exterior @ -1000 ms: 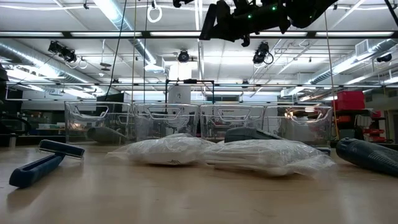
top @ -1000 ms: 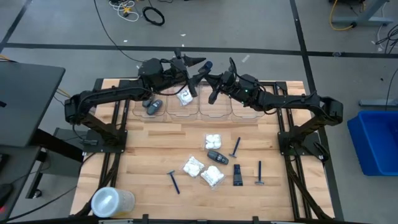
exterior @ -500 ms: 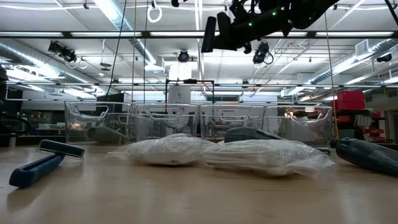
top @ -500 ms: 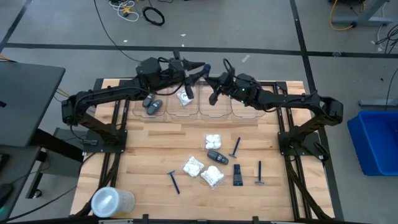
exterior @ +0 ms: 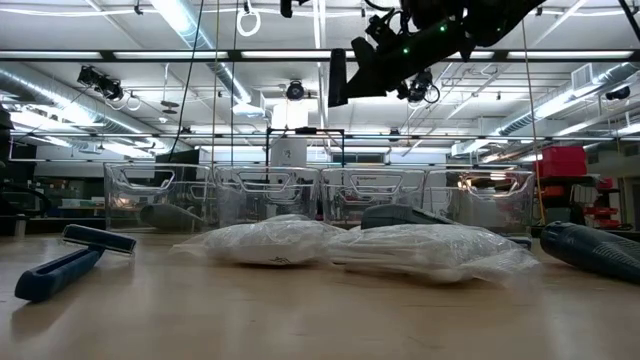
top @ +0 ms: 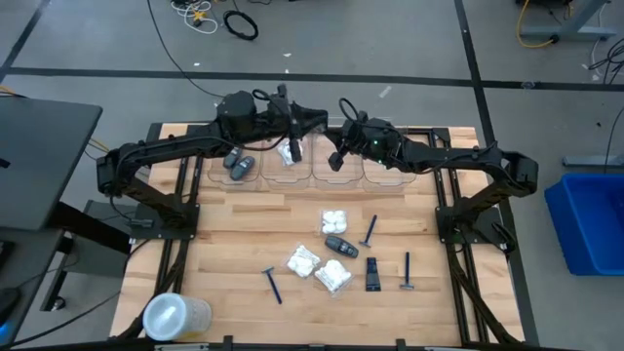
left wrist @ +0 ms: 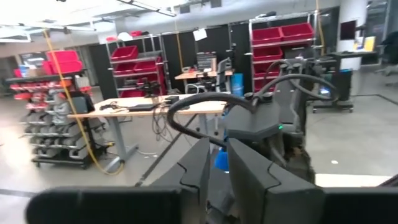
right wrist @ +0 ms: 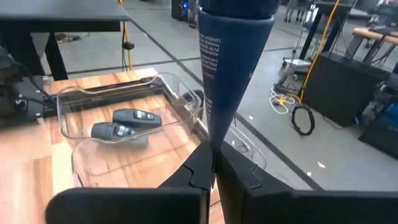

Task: Pick & Place Travel size toiletries
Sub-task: Put the left blue shave cream into the middle right transparent bin

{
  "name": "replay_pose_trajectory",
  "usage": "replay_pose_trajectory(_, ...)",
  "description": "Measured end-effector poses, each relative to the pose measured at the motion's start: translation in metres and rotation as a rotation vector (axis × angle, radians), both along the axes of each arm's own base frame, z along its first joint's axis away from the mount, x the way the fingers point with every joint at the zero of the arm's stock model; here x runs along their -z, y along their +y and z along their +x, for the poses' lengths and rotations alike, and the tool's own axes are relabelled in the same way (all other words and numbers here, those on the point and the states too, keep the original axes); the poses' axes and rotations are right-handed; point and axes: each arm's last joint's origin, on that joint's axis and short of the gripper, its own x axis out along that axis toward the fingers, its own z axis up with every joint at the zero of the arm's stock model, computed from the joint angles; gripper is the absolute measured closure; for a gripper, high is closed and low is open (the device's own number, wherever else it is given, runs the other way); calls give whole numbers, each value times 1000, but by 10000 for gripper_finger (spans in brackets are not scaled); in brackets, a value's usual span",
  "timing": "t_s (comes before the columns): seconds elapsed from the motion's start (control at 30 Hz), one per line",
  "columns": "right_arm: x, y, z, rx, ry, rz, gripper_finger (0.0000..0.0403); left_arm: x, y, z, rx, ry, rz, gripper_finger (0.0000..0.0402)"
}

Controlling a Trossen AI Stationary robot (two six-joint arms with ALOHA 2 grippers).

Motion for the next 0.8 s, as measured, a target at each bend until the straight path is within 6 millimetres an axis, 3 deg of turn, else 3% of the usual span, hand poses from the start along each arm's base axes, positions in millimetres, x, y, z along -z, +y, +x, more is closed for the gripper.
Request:
replay_pose_trajectory(0.33,5,0,-1,3,41,26,384,1,-6,2,89,-9,-80,388)
replay_pose_trajectory(0.8,5,0,-1,3,44,27,384,1,-50,13,158,-9,-125,396)
